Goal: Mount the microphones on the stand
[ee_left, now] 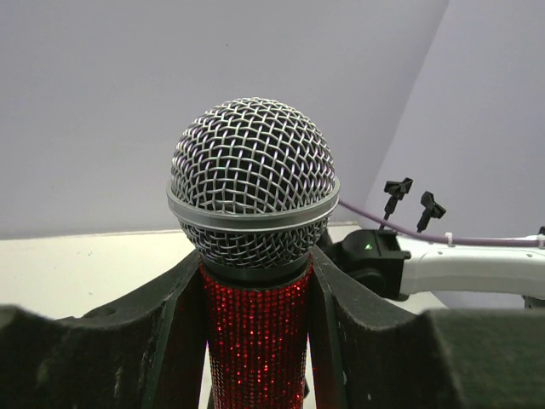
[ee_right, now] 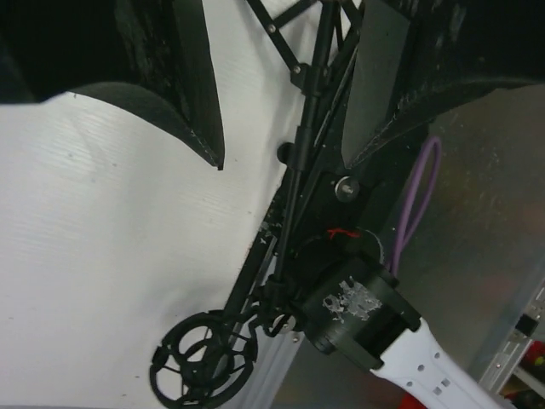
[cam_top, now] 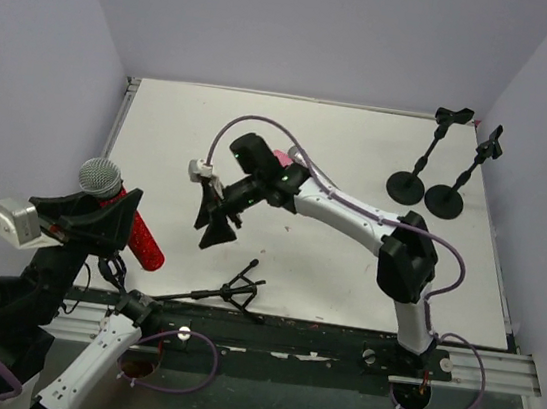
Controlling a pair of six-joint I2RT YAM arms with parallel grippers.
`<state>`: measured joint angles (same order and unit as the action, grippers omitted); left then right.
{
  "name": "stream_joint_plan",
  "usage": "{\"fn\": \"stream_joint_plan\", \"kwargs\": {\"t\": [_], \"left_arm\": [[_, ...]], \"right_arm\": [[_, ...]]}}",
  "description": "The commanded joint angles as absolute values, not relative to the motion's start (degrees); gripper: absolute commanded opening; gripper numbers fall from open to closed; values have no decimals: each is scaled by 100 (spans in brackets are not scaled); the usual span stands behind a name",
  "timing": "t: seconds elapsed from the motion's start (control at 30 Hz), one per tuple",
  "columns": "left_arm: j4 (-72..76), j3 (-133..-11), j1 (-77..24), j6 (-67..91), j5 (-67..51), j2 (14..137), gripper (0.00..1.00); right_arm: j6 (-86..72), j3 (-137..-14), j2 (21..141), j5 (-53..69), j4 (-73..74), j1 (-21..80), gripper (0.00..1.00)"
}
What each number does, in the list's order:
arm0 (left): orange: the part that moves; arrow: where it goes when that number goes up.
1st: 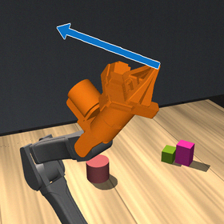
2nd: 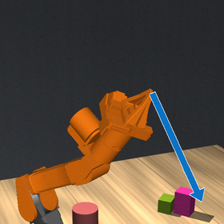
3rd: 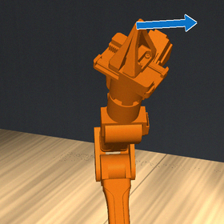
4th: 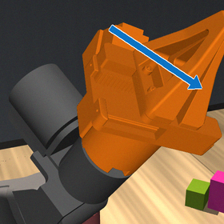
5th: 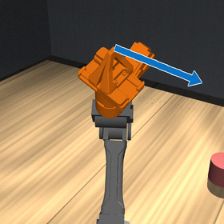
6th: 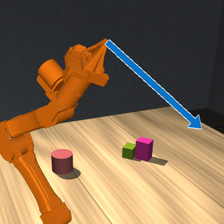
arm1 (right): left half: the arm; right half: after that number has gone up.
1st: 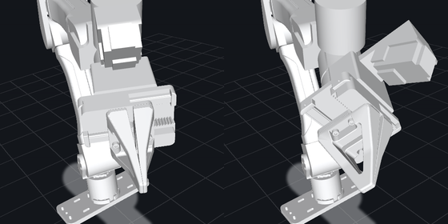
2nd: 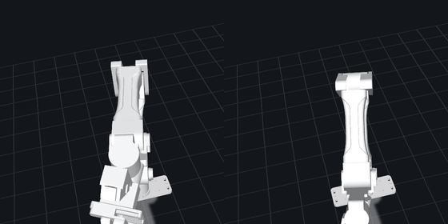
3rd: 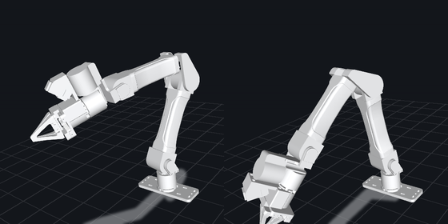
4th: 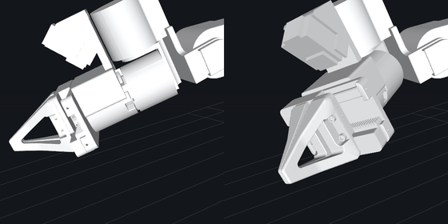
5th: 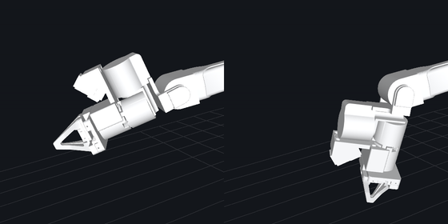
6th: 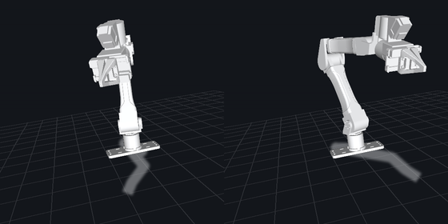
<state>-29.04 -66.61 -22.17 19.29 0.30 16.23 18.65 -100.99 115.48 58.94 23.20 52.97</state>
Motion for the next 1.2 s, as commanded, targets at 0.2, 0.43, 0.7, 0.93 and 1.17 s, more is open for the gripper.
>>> {"fn": "stream_joint_plan", "kwargs": {"t": [0.2, 0.43, 0.7, 0.93, 1.17], "left_arm": [[-3427, -6838, -2197, 1503, -132, 844, 0], [-3551, -6776, -2189, 1415, -105, 633, 0], [-3586, -6759, -2197, 1345, -158, 589, 0], [-3595, -6715, -2197, 1345, -211, 554, 0], [-3586, -6724, -2197, 1345, -272, 580, 0]], "right_arm": [[1195, -11152, 13033, 4711, 3049, 6292, 79], [1187, -11970, 13868, 4368, 3551, 6785, 81], [993, -12085, 14247, 3911, 3551, 7049, 78], [985, -12357, 14475, 3656, 3639, 7154, 43], [572, -13322, 14669, 3937, 3525, 7119, 3]]}}
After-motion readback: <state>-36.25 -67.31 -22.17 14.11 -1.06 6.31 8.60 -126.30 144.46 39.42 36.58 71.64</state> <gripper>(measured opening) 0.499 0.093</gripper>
